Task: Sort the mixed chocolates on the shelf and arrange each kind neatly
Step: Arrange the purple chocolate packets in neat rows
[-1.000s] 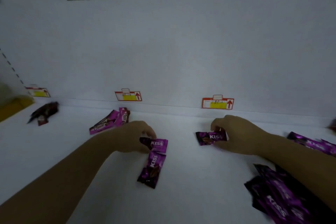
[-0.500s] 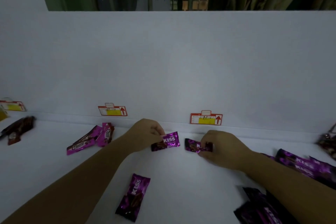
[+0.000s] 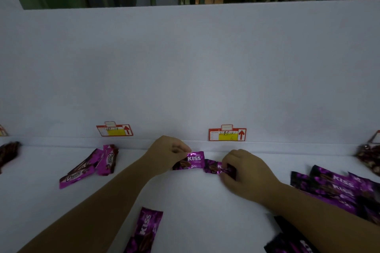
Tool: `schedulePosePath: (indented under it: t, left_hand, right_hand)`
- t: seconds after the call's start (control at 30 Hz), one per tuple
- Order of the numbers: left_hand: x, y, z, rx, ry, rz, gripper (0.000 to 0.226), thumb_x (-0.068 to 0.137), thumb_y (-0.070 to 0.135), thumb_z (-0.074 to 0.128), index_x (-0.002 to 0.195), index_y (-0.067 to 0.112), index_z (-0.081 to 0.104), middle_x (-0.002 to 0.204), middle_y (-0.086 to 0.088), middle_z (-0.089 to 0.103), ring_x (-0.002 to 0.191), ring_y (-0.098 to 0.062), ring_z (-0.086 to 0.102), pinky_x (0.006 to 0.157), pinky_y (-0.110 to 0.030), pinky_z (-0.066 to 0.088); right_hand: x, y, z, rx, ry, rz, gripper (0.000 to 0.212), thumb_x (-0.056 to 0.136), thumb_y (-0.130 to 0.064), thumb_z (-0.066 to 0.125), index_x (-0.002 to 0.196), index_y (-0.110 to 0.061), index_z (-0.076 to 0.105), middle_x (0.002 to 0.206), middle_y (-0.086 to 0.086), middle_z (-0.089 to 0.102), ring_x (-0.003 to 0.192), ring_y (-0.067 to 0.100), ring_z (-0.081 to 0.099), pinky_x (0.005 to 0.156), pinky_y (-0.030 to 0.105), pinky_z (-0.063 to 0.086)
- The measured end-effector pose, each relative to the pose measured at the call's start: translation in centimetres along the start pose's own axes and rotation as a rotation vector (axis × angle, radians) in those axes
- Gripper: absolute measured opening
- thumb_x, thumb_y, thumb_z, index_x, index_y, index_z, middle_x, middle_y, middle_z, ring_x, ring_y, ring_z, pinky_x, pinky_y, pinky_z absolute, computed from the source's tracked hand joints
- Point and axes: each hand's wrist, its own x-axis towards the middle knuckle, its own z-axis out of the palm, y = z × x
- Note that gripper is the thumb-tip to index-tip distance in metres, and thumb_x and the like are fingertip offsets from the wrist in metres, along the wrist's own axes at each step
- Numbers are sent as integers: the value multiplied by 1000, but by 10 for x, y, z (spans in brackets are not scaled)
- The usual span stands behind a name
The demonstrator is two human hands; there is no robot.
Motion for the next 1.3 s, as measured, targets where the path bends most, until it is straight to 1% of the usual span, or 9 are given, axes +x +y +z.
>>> schedulePosePath:
  t: [0.13,0.23,0.37,0.57,0.67,0.8,0.97,1.13,1.3]
  left_hand:
    - [-1,-5,8,149,53,64,22,88,19,60,108,13,69,105,3,67,84,0,56,72,2,37]
    - [-10,-9,15,360,173,172,37,88,37,48,106,14,70,108,2,67,99,-11,55,92,-22,40]
    - [-27,-2,23,503,173,331,34,84,34,43,84,18,74,83,2,65,78,-16,56,67,-32,52]
    - [-38,2,35,537,38,304,58,82,42,26,125,19,57,125,1,58,114,-19,53,91,-30,45]
    - [-37,0,36,538,-81,223,74,79,52,8,145,26,25,151,7,27,138,-13,22,112,-29,19]
    - [-37,1,35,544,-116,190,74,78,54,7,146,29,19,154,10,17,141,-9,12,114,-30,10]
    - [-39,-1,35,521,-104,198,89,64,60,-1,145,30,25,152,11,22,141,-11,12,113,-30,12]
    - [-37,-1,34,544,-70,236,84,69,58,3,143,29,31,150,9,28,139,-14,21,111,-32,17]
    - [-37,-2,37,573,-91,203,89,64,59,-5,145,33,19,153,14,18,140,-7,11,112,-28,10]
  right_hand:
    - [0,-2,3,1,44,8,20,73,-39,49,78,-23,59,76,-9,55,70,11,49,57,16,31]
    - [0,-2,4,3,76,34,19,73,-38,49,78,-22,58,75,-11,51,68,7,42,57,10,27]
    - [0,-2,7,-24,79,62,22,76,-41,46,80,-23,58,77,-14,45,68,4,39,58,7,23]
    - [0,-7,3,-196,71,101,25,80,-44,44,76,-27,61,68,-12,56,60,8,49,47,13,24]
    - [3,-9,0,-283,52,55,29,85,-47,43,78,-26,63,67,-10,58,61,11,54,47,19,27]
    - [9,-13,-11,-211,-19,27,29,93,-46,43,103,-24,60,94,-5,61,86,14,54,60,24,30]
    - [13,-14,-18,-182,-39,33,27,95,-40,43,110,-22,57,101,-2,60,92,16,54,67,24,33]
    - [21,-15,-10,-478,-120,-125,29,62,-28,80,87,-23,68,74,-3,66,57,16,60,42,21,39]
    - [27,-13,-7,-585,-207,-153,27,49,-21,83,73,-20,71,72,0,66,55,17,58,41,21,39]
